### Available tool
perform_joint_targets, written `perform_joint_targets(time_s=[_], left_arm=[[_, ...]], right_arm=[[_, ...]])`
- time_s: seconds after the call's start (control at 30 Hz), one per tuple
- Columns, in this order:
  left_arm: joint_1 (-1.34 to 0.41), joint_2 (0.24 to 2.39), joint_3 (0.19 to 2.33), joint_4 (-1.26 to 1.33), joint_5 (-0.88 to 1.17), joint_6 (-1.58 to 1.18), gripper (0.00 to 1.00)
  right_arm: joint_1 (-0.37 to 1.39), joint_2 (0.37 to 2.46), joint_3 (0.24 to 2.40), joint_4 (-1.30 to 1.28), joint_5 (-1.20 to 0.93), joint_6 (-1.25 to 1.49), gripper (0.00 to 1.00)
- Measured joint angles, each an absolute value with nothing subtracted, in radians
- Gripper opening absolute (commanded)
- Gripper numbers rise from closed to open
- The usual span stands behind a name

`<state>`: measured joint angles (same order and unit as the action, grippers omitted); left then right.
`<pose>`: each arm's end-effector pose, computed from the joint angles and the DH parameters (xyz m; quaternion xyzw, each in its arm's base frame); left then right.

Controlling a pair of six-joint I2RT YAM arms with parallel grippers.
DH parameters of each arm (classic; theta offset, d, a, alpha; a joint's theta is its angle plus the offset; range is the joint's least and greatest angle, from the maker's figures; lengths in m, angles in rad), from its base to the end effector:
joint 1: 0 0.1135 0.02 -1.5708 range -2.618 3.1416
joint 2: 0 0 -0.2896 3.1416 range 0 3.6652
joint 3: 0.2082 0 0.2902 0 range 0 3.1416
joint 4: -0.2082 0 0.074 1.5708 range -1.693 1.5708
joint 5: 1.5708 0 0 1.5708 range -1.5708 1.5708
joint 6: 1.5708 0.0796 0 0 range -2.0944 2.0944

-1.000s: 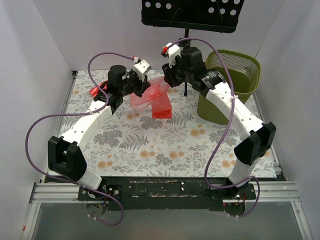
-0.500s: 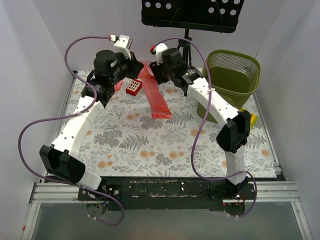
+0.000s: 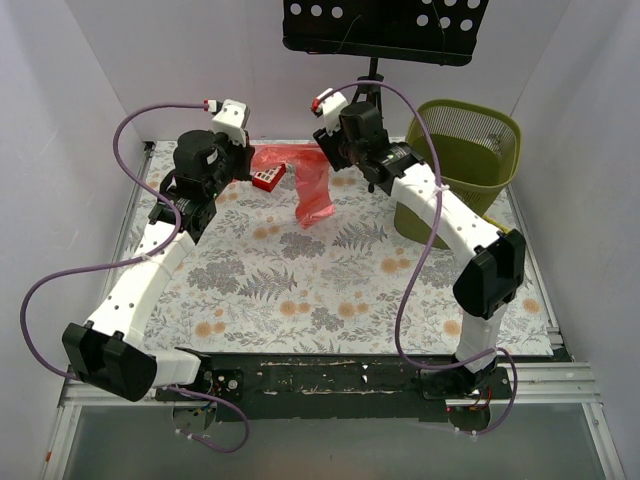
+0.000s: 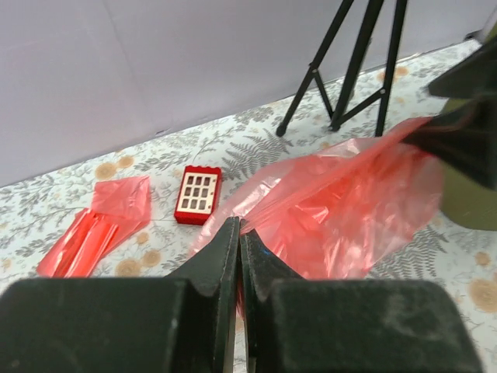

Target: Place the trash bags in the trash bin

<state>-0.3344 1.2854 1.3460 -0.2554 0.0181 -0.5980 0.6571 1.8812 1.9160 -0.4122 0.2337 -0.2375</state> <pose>0.3480 -0.1224 0.4387 -0.0958 0.7665 -0.2917 0.5641 0.4316 0.3097 0.4033 -0.2963 0.7691 0.0219 0.5659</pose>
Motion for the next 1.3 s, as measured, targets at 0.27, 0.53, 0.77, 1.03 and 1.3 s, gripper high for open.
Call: perform_joint_targets(time_s=[0.27,0.53,0.77,1.03,1.3], left_arm=[[-0.299,1.285,1.293,-0.208,-0.029,-0.532,0.0],[-0.276,1.284,1.285,-0.205,-0.006,-0.53,0.0],[-0.263,1.29,1.314,-0.261,0.062,-0.598,0.0],[-0.263,1.293,1.361,-0.294,0.114,-0.662,0.0],[-0.263,1.291,1.37,-0.327,0.125,-0.681,0.0]], right_arm=[[0.619,1.751,1.771,-0.385,0.2,-0.368,0.56],[0.606,1.623,1.629,-0.419,0.027,-0.481,0.6],[0.604,1.33,1.41,-0.34,-0.391,-0.522,0.61],[0.796,1.366,1.42,-0.266,-0.573,-0.668,0.61],[0.889,1.554,1.43,-0.168,-0.435,-0.723,0.62]])
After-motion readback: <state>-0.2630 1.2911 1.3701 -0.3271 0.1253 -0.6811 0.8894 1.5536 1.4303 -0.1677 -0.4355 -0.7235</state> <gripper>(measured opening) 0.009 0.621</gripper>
